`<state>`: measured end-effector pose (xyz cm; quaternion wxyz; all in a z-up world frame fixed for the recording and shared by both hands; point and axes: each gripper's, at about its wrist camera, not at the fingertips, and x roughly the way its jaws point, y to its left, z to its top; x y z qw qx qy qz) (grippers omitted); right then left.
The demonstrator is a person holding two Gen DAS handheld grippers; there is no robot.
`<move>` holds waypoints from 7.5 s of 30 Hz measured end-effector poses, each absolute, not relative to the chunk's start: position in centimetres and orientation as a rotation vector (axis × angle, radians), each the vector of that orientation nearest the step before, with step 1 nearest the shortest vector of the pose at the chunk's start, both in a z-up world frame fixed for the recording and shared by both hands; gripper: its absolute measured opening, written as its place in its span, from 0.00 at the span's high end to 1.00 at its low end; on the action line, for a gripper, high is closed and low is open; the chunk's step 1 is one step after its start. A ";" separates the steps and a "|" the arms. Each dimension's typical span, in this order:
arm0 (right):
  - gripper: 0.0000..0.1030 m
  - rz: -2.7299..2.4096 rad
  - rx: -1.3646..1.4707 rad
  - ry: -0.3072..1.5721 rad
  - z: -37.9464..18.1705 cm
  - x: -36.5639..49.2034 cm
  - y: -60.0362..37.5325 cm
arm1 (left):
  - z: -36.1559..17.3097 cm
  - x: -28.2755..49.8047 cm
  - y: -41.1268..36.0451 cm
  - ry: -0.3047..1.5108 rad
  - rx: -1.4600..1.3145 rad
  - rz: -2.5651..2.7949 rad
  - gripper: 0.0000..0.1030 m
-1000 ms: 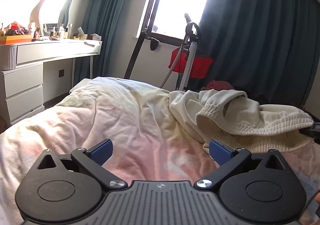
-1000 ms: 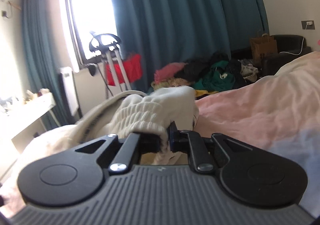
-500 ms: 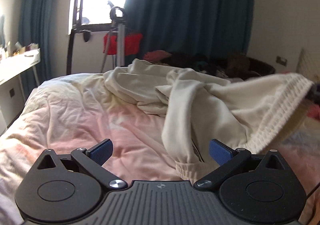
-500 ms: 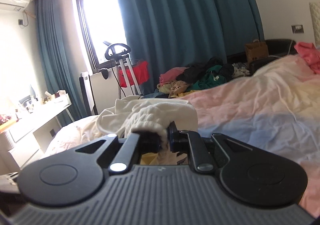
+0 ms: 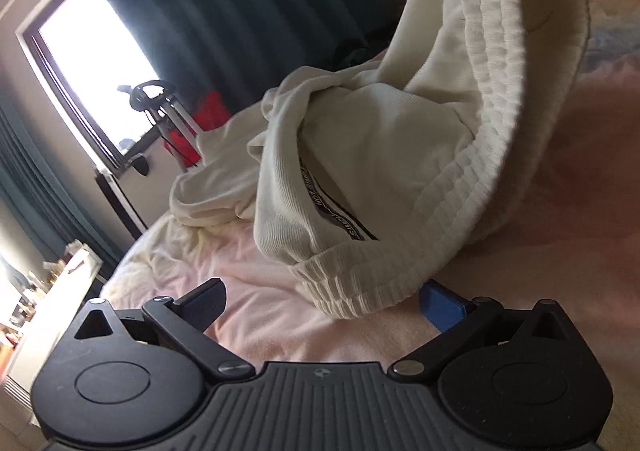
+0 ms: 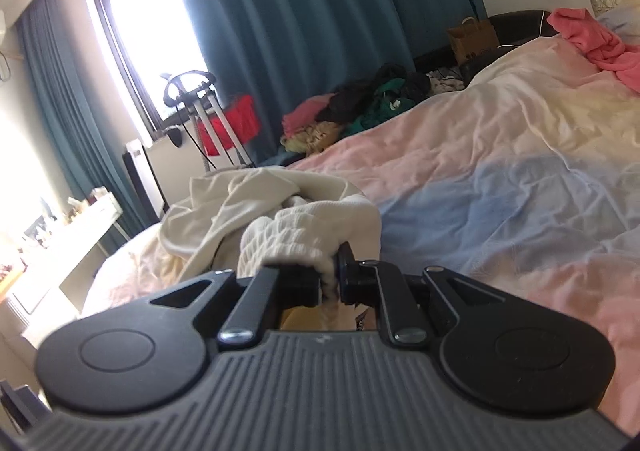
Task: Fold clothes
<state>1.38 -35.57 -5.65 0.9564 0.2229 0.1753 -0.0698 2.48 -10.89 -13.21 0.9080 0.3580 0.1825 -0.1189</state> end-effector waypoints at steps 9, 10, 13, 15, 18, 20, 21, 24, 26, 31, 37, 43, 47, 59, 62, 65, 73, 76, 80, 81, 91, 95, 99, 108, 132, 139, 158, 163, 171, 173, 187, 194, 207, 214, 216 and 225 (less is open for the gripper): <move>0.87 -0.168 0.360 0.418 -6.2 2.3 -34.8 | -9.9 6.2 -7.8 0.240 0.527 0.093 0.00; 0.87 -0.159 0.339 0.432 -6.3 2.5 -34.5 | -9.1 6.5 -7.1 0.237 0.469 0.093 0.00; 0.87 -0.127 0.287 0.475 -6.8 2.9 -33.4 | -7.8 6.9 -6.3 0.211 0.401 0.094 0.00; 0.87 -0.107 0.257 0.502 -7.1 3.2 -32.8 | -7.0 7.1 -5.8 0.200 0.355 0.099 0.00; 0.86 -0.090 0.186 0.549 -7.6 3.2 -31.8 | -5.6 6.5 -4.0 0.198 0.240 0.131 0.00; 0.82 -0.050 0.152 0.579 -7.8 3.0 -31.0 | -4.1 6.0 -1.9 0.187 0.143 0.171 0.00; 0.79 -0.021 0.138 0.596 -7.8 3.0 -30.6 | -3.7 6.2 -0.9 0.200 0.111 0.187 0.00; 0.59 0.084 0.108 0.646 -8.2 2.7 -29.2 | -3.4 7.4 1.8 0.285 0.058 0.221 0.00; 0.37 0.178 0.096 0.690 -8.5 2.6 -28.1 | -3.2 8.2 3.6 0.341 0.023 0.244 0.00; 0.31 0.314 0.125 0.758 -9.0 2.4 -27.0 | -3.5 10.4 7.3 0.509 -0.014 0.250 0.01; 0.31 0.274 0.412 0.758 -9.2 2.6 -30.4 | -5.3 12.1 9.5 0.695 0.066 0.064 0.02; 0.29 0.149 0.914 0.767 -12.5 3.5 -35.6 | -5.7 10.0 13.3 0.785 -0.164 -0.157 0.00; 0.29 0.174 1.071 0.777 -14.4 4.1 -35.5 | -5.1 10.6 13.8 0.755 -0.255 -0.233 0.00; 0.17 0.165 1.156 0.821 -18.3 7.8 -34.4 | -10.1 17.0 9.8 0.811 -0.406 -0.274 0.26; 0.27 0.169 1.029 0.852 -18.0 8.4 -33.6 | -9.9 16.8 9.6 0.777 -0.379 -0.269 0.37; 0.49 0.133 0.963 0.844 -17.4 8.3 -33.4 | -9.3 16.5 10.2 0.745 -0.406 -0.237 0.71; 0.76 0.218 1.021 0.723 -14.4 5.4 -32.2 | -5.2 15.5 11.0 0.629 -0.453 -0.208 0.84; 0.76 0.284 1.017 0.719 -13.0 4.5 -28.5 | -2.5 16.0 13.2 0.578 -0.474 -0.158 0.84; 0.76 0.415 0.986 0.718 -11.0 5.5 -20.6 | 1.3 18.5 18.3 0.540 -0.423 -0.031 0.85; 0.76 0.448 0.973 0.720 -10.5 6.2 -18.3 | 2.2 19.3 19.7 0.535 -0.398 0.007 0.85; 0.75 0.708 1.002 0.857 -11.5 15.6 3.1 | 5.3 28.9 32.8 0.570 -0.154 0.371 0.85; 0.74 0.684 0.913 0.936 -13.6 17.9 6.5 | 1.8 32.2 35.9 0.651 -0.179 0.423 0.84; 0.71 0.710 0.792 0.979 -13.8 18.3 7.3 | -1.6 32.8 36.9 0.716 -0.198 0.442 0.77; 0.28 0.752 0.639 1.009 -8.8 17.1 6.1 | 1.7 27.3 35.1 0.602 -0.229 0.386 0.13; 0.18 0.280 0.145 0.314 3.1 2.9 -22.7 | 7.0 2.7 2.3 0.317 -0.116 -0.079 0.00; 0.18 0.144 0.196 0.257 -1.1 1.5 -27.1 | 3.0 1.2 -2.1 0.322 -0.090 -0.117 0.00; 0.18 0.042 0.307 0.434 -6.4 7.9 -30.9 | -3.3 24.2 -1.9 0.553 -0.151 -0.066 0.04; 0.19 0.040 0.338 0.481 -8.4 10.9 -31.8 | -4.8 27.9 -0.3 0.584 -0.215 -0.015 0.24; 0.19 0.073 0.377 0.532 -9.8 12.6 -31.9 | -3.9 24.1 -1.6 0.489 -0.128 -0.082 0.96; 0.19 0.078 0.369 0.522 -9.6 12.3 -31.8 | -2.8 22.0 -2.1 0.449 -0.122 -0.111 0.97; 0.19 0.052 0.344 0.463 -6.8 7.8 -33.2 | -8.9 9.3 -5.4 0.625 -0.053 -0.234 0.91; 0.19 0.063 0.307 0.465 -6.6 5.9 -32.0 | -4.7 7.7 -5.6 0.515 -0.030 -0.255 0.44; 0.19 0.148 0.299 0.484 -4.3 9.5 -29.0 | -0.5 6.2 0.1 0.420 -0.078 -0.128 0.19; 0.20 0.186 0.215 0.533 -1.7 24.8 -23.1 | -2.2 7.3 3.0 0.417 -0.121 -0.076 0.19; 0.20 0.192 0.198 0.531 -1.0 29.9 -21.0 | -3.2 8.6 3.5 0.410 -0.148 -0.022 0.19; 0.20 0.148 0.079 0.577 -0.8 49.5 -12.9 | -8.9 15.4 8.0 0.532 -0.333 0.069 0.19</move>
